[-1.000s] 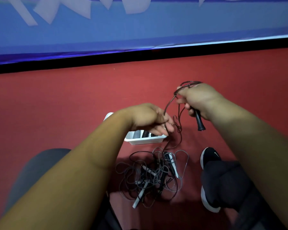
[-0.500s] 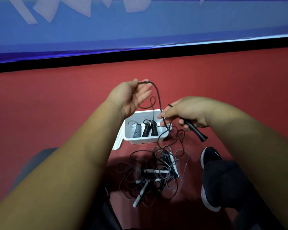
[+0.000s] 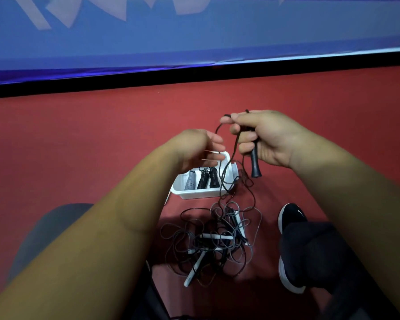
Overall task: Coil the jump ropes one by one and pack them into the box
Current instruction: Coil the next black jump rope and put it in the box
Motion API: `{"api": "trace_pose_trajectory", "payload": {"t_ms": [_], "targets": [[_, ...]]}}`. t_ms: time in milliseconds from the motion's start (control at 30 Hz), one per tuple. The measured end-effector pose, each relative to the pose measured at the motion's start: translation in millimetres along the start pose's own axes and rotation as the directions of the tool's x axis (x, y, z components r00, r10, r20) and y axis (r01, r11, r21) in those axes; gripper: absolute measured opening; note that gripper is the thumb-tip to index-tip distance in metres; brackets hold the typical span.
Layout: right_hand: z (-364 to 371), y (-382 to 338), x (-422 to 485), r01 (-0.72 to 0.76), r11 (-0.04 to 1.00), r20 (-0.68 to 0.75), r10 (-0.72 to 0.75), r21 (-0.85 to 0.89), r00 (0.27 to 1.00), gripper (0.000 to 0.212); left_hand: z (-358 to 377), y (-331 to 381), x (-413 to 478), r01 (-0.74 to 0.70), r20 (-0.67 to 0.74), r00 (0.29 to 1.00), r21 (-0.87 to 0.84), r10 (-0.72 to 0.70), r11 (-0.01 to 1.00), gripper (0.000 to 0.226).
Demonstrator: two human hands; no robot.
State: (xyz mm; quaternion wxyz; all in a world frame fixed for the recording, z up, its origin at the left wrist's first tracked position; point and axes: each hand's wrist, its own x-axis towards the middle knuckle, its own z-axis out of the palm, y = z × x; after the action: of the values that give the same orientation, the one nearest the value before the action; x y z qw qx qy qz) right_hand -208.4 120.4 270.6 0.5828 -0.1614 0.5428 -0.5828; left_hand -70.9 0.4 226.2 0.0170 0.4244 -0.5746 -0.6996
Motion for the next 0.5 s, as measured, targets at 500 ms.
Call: {"api": "trace_pose_trajectory", "payload": {"t_ms": [500], "targets": [[-27.7,-7.9,14.0,-0.033,0.994,-0.250,0.057,0.101,0.967,0.012,15.3,-2.5,-15.9,0.027,0.266,0.959,0.241,-0.093,0.970,0.025]]}}
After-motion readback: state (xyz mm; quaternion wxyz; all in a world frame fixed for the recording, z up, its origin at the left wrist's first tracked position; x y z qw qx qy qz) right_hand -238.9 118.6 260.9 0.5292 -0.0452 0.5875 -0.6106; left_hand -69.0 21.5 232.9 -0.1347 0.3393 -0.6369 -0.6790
